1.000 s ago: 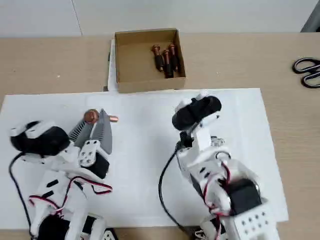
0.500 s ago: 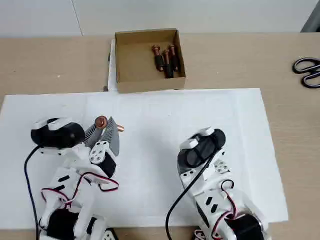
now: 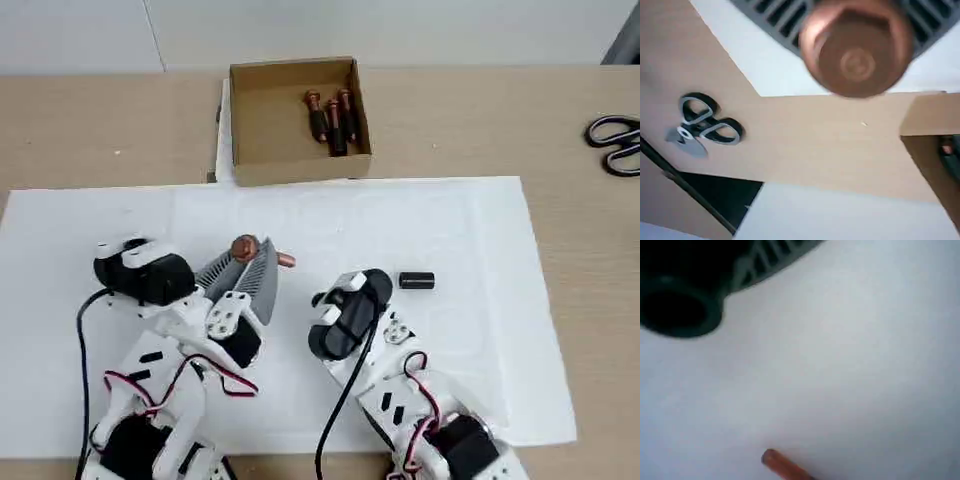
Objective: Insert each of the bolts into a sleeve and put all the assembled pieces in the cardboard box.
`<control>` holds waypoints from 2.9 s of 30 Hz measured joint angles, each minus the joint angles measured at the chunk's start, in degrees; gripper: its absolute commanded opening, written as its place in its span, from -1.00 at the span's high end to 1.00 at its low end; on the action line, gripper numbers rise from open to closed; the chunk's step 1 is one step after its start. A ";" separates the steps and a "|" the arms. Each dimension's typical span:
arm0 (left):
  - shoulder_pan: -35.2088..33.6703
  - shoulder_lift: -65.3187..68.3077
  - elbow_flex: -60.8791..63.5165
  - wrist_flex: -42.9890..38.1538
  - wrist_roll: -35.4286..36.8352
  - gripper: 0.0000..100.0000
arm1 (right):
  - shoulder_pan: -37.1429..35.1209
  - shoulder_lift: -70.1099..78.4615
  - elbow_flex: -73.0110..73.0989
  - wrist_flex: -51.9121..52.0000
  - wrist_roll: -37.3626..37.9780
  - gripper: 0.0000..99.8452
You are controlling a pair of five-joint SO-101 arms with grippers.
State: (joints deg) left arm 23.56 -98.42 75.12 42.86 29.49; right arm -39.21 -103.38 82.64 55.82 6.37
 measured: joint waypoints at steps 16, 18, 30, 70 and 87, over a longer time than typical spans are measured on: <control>7.38 0.00 -0.97 0.53 0.18 0.99 | -0.26 0.00 0.53 -2.64 0.00 1.00; 7.56 0.00 -2.64 1.85 0.18 0.99 | -0.26 0.00 1.41 -2.64 0.00 0.99; 7.56 0.09 -4.22 9.85 -1.85 0.99 | 1.93 0.00 1.76 -2.64 0.00 0.99; 7.56 0.00 -6.68 13.45 -1.85 0.99 | -2.37 0.00 1.67 -5.27 10.90 0.99; 11.25 -0.88 -1.41 14.42 -2.29 0.99 | -2.55 0.18 1.93 -9.05 13.98 0.99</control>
State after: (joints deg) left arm 34.81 -99.30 73.71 57.27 27.21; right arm -41.76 -103.21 84.57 46.77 20.35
